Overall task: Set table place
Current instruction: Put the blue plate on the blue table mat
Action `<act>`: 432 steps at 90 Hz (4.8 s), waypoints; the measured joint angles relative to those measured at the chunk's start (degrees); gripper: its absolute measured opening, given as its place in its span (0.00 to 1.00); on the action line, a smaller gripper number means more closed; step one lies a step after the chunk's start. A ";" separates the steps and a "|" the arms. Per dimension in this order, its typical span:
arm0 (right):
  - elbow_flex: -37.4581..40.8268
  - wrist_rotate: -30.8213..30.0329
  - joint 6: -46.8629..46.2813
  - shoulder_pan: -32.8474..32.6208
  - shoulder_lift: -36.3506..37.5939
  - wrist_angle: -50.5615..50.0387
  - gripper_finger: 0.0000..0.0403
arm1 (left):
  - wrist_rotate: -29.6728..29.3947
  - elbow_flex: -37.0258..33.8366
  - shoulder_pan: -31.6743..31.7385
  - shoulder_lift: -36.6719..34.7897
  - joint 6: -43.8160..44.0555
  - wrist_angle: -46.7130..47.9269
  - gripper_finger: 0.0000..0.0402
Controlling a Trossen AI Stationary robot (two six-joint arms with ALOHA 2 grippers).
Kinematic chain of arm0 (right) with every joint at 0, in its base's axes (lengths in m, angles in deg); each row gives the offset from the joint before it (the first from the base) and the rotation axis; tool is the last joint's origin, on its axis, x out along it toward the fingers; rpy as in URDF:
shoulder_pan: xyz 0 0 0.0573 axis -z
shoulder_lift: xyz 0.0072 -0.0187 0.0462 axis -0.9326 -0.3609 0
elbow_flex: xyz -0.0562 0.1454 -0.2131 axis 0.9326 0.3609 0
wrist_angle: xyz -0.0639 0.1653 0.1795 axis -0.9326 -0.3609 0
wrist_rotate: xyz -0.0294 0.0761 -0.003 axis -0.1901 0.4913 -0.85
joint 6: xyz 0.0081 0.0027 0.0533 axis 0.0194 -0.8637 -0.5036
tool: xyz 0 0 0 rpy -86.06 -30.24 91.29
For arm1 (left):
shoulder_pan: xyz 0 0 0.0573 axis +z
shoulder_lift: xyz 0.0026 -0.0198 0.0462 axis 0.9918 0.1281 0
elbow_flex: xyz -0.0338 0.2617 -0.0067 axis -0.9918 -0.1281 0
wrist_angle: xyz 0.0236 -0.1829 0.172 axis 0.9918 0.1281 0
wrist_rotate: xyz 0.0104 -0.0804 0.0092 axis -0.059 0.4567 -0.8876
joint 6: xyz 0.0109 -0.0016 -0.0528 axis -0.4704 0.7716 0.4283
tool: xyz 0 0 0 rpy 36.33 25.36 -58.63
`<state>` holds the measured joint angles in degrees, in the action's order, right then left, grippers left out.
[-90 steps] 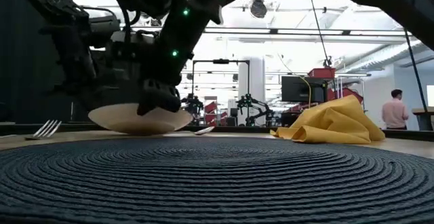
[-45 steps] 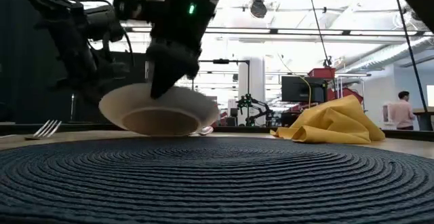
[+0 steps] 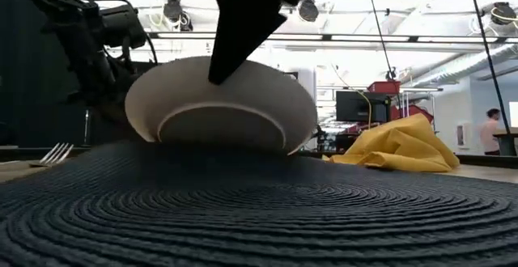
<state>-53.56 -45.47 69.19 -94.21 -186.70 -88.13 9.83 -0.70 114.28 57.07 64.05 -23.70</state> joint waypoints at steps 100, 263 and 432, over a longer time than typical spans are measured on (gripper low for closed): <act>0.42 -1.16 -1.51 4.80 0.25 -8.97 0.00 | 14.96 0.11 -45.44 0.93 11.77 -25.25 0.00; 2.64 3.84 -17.99 -7.48 2.32 -6.28 0.00 | 11.55 0.98 -48.82 34.51 16.68 -42.72 0.00; 75.27 7.37 -49.89 -14.04 57.33 37.23 0.07 | 8.30 3.23 -47.63 9.05 15.12 -37.26 0.01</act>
<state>21.71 -38.10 19.30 -108.25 -129.37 -50.90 18.13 2.54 66.65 66.12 79.17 -60.96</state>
